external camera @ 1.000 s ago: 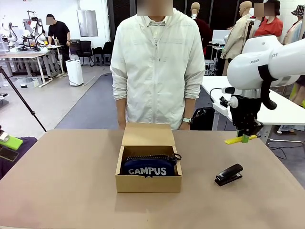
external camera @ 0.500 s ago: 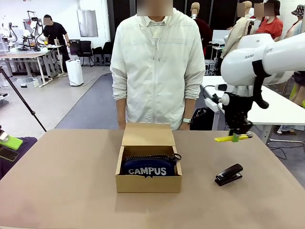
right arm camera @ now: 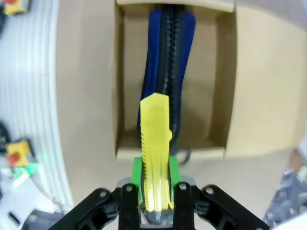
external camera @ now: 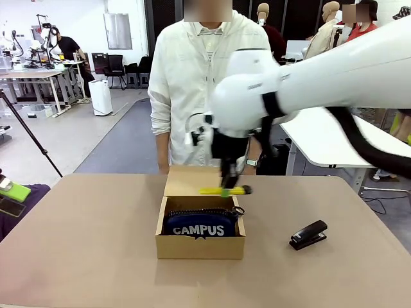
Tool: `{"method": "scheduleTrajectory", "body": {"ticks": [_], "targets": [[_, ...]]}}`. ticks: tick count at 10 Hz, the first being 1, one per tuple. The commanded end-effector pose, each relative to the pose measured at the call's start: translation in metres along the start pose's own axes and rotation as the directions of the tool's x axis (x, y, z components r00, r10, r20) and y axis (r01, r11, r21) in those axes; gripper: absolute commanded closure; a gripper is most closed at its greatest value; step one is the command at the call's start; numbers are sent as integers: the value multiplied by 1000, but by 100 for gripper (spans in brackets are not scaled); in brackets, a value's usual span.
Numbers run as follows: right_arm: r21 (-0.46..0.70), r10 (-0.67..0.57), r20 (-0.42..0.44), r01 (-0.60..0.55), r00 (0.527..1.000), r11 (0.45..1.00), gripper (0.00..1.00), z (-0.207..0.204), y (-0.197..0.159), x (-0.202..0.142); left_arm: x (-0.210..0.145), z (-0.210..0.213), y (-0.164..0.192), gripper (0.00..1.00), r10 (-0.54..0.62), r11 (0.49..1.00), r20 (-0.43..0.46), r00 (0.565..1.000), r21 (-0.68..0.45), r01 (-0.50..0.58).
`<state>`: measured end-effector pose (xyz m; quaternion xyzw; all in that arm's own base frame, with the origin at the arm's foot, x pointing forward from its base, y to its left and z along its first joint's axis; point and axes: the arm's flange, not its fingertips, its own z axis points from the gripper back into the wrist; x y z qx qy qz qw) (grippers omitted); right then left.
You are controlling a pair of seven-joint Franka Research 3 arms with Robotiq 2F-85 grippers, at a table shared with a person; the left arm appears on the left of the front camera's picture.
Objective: Pack the items into the box.
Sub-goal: Pick up the item specified by the human and place it in the Mailer Box.
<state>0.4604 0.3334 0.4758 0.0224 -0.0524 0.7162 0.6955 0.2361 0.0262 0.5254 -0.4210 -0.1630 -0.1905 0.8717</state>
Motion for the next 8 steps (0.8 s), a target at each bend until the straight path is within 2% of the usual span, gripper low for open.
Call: {"method": "scheduleTrajectory", "body": {"ticks": [1,2,3,4,6,7,8], "targets": [[-66,91,-22,-92,996,994,100,-15,-20,43,-3,-1,3,0,-12,1000,2,1000,2,12],[-67,142,-7,-142,990,988,100,-22,-22,64,-3,-1,3,0,-12,1000,2,1000,2,12],[-95,135,-26,-137,991,986,100,-26,-27,68,-3,-1,3,0,-12,1000,2,1000,2,12],[-39,105,8,-105,994,994,100,-23,-6,55,-3,-1,3,0,-12,1000,2,1000,2,12],[-39,105,8,-105,994,994,100,-23,-6,55,-3,-1,3,0,-12,1000,2,1000,2,12],[-49,134,-1,-134,991,990,100,-30,-16,67,-3,-1,3,0,-12,1000,2,1000,2,12],[-7,89,-46,-89,995,996,100,-47,-15,72,-3,-1,3,0,-12,1000,2,1000,2,12]]}}
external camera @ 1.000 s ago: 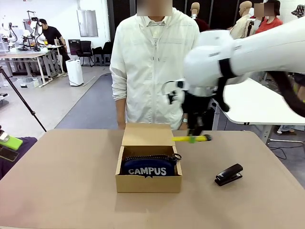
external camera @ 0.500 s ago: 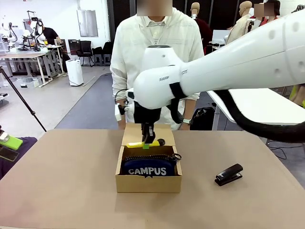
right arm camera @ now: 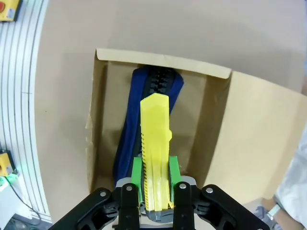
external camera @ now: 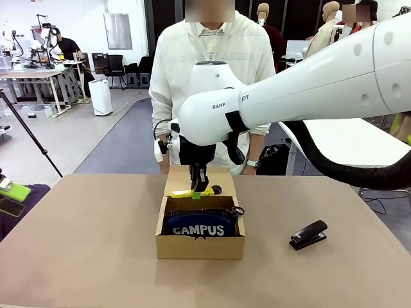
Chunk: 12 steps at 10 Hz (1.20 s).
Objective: Pack the items into the box.
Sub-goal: Pick up the item specified by the human and place it in the Mailer Box.
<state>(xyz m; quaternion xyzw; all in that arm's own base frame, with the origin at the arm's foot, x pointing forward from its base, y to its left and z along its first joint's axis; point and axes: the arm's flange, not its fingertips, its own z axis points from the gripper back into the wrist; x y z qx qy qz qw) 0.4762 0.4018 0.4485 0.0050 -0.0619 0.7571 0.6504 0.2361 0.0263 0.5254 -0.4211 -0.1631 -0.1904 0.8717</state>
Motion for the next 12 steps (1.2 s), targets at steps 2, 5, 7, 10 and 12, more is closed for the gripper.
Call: {"method": "scheduleTrajectory", "body": {"ticks": [2,5,7,10,12], "targets": [[22,-102,-56,103,993,994,100,-28,11,7,-4,-1,3,0,-12,1000,1,1000,3,12],[44,-101,-48,103,994,994,48,-32,18,-1,-4,-1,3,0,-12,1000,1,1000,3,12],[56,-104,-46,106,994,993,0,-29,17,-4,-4,-1,3,0,-12,1000,1,1000,3,12],[58,-117,-58,121,991,991,0,-26,19,-8,-4,-1,3,0,-12,1000,1,1000,3,12],[55,-120,-46,123,992,991,0,-18,22,-14,-4,-1,3,0,-12,1000,1,1000,3,12]]}}
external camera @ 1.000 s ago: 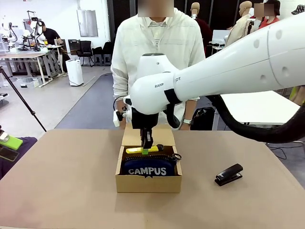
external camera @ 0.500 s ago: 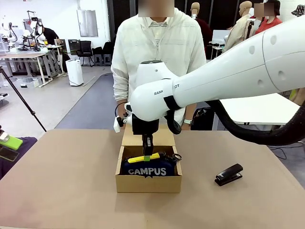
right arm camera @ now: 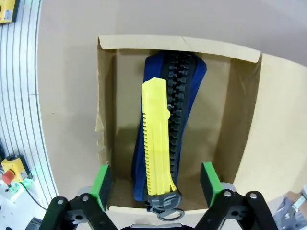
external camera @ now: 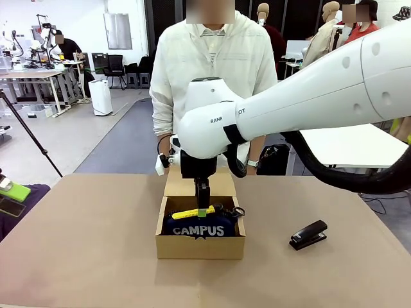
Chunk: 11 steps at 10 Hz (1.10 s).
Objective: Pack the items into the box.
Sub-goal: Pick up the item specified by the human and place it in the Mailer Box.
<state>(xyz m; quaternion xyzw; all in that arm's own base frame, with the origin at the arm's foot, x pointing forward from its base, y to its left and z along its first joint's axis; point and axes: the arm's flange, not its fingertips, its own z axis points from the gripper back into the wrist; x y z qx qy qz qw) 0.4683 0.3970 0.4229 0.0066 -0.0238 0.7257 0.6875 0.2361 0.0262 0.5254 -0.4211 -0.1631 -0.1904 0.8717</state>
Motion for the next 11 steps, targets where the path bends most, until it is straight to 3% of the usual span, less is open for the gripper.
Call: {"method": "scheduleTrajectory", "body": {"ticks": [1,3,5,7,9,11], "targets": [[27,-24,20,23,1000,999,0,12,13,-18,-4,-1,3,0,-12,1000,1,1000,2,12],[156,-115,100,98,988,983,0,44,24,-59,-4,-1,3,0,-12,1000,1,1000,2,12],[302,-378,248,300,892,905,0,88,50,-133,-4,-1,3,0,-12,1000,1,1000,2,12],[431,-547,467,361,695,827,0,119,87,-221,-4,-1,3,0,-12,1000,1,1000,2,12],[500,-712,554,512,431,698,0,124,134,-313,-4,-1,3,0,-12,1000,1,1000,2,12],[604,-778,598,528,195,597,0,98,179,-372,-4,-1,3,0,-12,1000,1,1000,2,12]]}}
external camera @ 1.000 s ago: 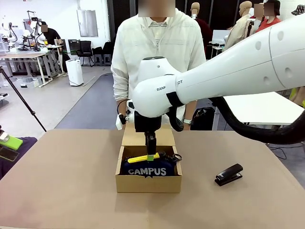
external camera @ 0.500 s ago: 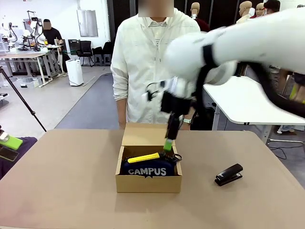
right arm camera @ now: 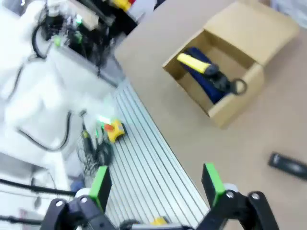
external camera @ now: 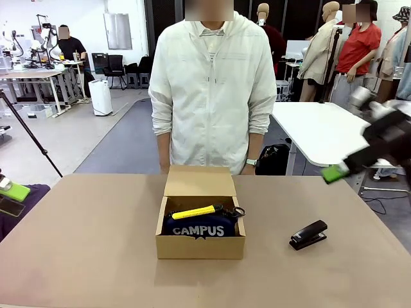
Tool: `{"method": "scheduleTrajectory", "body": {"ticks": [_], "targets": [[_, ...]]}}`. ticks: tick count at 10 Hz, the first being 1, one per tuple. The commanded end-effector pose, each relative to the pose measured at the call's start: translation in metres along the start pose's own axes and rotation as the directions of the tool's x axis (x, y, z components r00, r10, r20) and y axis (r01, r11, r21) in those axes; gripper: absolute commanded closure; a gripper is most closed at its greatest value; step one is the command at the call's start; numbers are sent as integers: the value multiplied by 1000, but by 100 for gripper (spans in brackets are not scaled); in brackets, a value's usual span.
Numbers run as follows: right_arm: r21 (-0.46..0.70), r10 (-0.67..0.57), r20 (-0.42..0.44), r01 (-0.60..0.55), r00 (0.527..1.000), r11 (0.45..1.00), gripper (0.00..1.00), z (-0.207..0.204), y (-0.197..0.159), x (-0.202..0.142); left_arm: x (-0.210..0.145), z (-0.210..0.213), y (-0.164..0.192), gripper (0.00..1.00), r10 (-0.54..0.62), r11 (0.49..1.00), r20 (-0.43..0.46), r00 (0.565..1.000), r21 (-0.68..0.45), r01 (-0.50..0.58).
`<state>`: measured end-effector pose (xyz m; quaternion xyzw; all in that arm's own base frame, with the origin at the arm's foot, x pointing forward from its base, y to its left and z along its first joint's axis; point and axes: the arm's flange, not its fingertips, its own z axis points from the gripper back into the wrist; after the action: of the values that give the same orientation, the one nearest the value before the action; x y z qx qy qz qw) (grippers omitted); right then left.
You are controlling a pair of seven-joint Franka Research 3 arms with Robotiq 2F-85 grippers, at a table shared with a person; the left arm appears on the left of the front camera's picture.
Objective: Pack the items into the box.
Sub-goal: Pick up the item specified by the human and place it in the Mailer Box, then close the Mailer Box.
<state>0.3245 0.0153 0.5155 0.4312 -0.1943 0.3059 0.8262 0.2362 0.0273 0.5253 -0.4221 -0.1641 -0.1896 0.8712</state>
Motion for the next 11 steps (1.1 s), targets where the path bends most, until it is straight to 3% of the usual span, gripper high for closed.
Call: {"method": "scheduleTrajectory", "body": {"ticks": [1,3,4,11], "targets": [[47,-147,194,140,970,989,0,-2,-9,-50,-3,-2,2,0,-13,1000,-2,1000,4,13],[67,-223,242,213,944,975,0,-19,-31,-71,-3,-2,2,0,-13,1000,-2,1000,4,13],[36,-145,160,141,977,989,0,19,-23,-50,-3,-2,2,0,-13,1000,-2,1000,4,13],[36,-145,160,141,977,989,0,19,-23,-50,-3,-2,2,0,-13,1000,-2,1000,4,13]]}}
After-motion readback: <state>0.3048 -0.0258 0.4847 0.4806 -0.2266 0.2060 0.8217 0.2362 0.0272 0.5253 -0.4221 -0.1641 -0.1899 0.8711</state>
